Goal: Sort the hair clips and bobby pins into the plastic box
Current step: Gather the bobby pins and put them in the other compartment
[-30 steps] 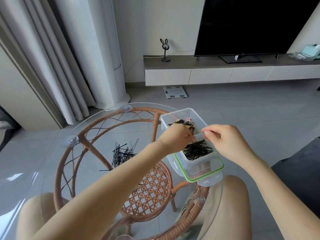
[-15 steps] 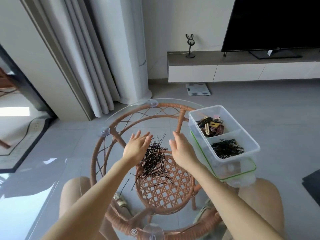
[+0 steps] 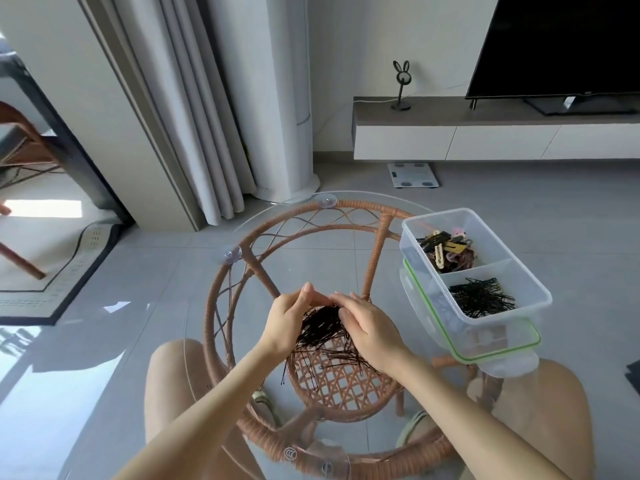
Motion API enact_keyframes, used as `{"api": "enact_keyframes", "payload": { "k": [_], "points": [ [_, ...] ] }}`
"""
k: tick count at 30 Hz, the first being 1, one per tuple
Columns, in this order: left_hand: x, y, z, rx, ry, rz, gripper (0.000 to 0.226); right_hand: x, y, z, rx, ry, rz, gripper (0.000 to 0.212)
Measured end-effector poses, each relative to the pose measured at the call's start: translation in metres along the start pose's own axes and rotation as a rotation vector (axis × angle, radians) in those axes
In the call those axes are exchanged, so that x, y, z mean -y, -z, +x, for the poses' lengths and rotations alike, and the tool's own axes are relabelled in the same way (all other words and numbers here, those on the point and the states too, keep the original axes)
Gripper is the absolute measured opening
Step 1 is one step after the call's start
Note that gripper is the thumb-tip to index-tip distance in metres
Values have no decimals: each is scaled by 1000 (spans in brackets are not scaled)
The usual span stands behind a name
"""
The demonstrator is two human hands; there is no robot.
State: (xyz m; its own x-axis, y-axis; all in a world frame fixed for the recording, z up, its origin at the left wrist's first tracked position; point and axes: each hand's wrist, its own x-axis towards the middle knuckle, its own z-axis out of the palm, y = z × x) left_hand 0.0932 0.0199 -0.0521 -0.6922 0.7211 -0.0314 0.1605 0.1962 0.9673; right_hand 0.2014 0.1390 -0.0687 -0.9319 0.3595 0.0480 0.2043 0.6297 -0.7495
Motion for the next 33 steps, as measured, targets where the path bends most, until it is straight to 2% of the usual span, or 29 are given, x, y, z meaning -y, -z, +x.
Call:
{"api": "enact_keyframes", "payload": {
  "k": [4, 6, 8, 9, 10, 12, 14, 16, 20, 24, 26, 28, 31, 33],
  "points": [
    [-7, 8, -21, 15, -1, -47, 40, 6, 3, -23, 74, 39, 126, 37],
    [-9, 16, -32, -57, -20, 46, 29, 10, 10, -34, 87, 15, 189, 38],
    [-7, 26, -42, -222, -9, 462, 28, 11, 19, -45, 15, 2, 180, 40],
    [-6, 31, -49, -264, 68, 695, 32, 10, 24, -51, -48, -10, 117, 43],
    [-6, 35, -57, -257, 182, 854, 35, 9, 28, -58, -101, -40, 21, 50],
    [-7, 37, -73, -157, 360, 960, 33, 9, 34, -71, -131, -108, -228, 78],
    [-8, 34, -84, -127, 377, 921, 19, 12, 30, -81, -51, -128, -431, 103],
    [-11, 28, -85, -121, 337, 819, 10, 14, 20, -85, 25, -122, -494, 104],
    [-20, 5, -78, -42, 343, 579, 11, 21, 1, -74, -27, -87, -323, 78],
    [-24, 1, -70, -63, 298, 458, 12, 33, -4, -60, -97, -42, -139, 56],
    [-26, 9, -69, -65, 228, 491, 17, 34, 2, -58, -99, -26, -107, 57],
    [-25, 23, -69, -42, 133, 663, 29, 30, 11, -58, -54, -10, -172, 73],
    [-20, 39, -63, 129, 150, 1072, 89, 18, 26, -51, 93, -78, -460, 107],
    [-17, 37, -56, 219, 128, 1186, 108, 16, 30, -41, 159, -111, -539, 116]
  ]
}}
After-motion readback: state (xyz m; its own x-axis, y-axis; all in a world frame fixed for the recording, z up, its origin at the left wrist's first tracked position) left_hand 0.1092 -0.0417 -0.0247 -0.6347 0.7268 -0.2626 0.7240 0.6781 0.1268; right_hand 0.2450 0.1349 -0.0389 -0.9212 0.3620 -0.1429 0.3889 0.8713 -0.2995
